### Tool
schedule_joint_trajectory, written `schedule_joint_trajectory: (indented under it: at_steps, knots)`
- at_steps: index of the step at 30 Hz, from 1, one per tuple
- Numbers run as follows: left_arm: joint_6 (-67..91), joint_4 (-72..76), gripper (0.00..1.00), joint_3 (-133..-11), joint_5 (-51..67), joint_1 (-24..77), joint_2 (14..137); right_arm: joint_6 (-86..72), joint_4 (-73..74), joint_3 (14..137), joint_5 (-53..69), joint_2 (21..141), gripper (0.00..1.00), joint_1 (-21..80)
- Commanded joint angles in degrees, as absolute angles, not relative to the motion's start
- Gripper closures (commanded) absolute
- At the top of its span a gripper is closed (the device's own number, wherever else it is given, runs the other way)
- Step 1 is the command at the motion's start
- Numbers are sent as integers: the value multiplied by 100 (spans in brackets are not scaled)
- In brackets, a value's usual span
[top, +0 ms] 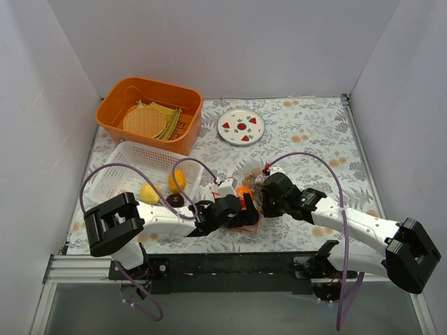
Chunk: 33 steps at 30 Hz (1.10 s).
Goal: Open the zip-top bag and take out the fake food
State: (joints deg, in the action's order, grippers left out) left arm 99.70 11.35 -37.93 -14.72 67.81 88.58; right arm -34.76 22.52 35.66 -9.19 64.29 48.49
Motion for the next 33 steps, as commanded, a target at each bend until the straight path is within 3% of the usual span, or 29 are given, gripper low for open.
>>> schedule_joint_trajectory:
  at_steps: [1,5,11,15,22,27,30,33]
  knots:
    - [9976,520,18,-4174,-1766,6864,8982,-3542,1855,3516,-616,6451,91,4983]
    - [9984,282,22,-4306,-2082,6873,8991,-3577,1968,3559,-808,6565,94,5062]
    - [9914,-272,56,-4281,-2303,6882,8475,-3507,2215,3525,-1143,6504,99,4686]
    - [10010,-746,64,-4131,-2338,6882,7859,-3358,2189,3516,-1064,6434,99,4325]
    - [10415,-1835,69,-3876,-2627,6882,6804,-3278,1995,3419,-905,6425,99,4026]
    - [10477,-2968,67,-4366,-3286,6838,5891,-3234,1951,3419,-756,6364,99,4008]
    - [10101,-3234,65,-4666,-3411,6374,5722,-3234,1934,3410,-668,6223,99,4008]
    - [9669,-2911,64,-4676,-2726,5180,5546,-3226,1995,3463,-624,6065,97,3999]
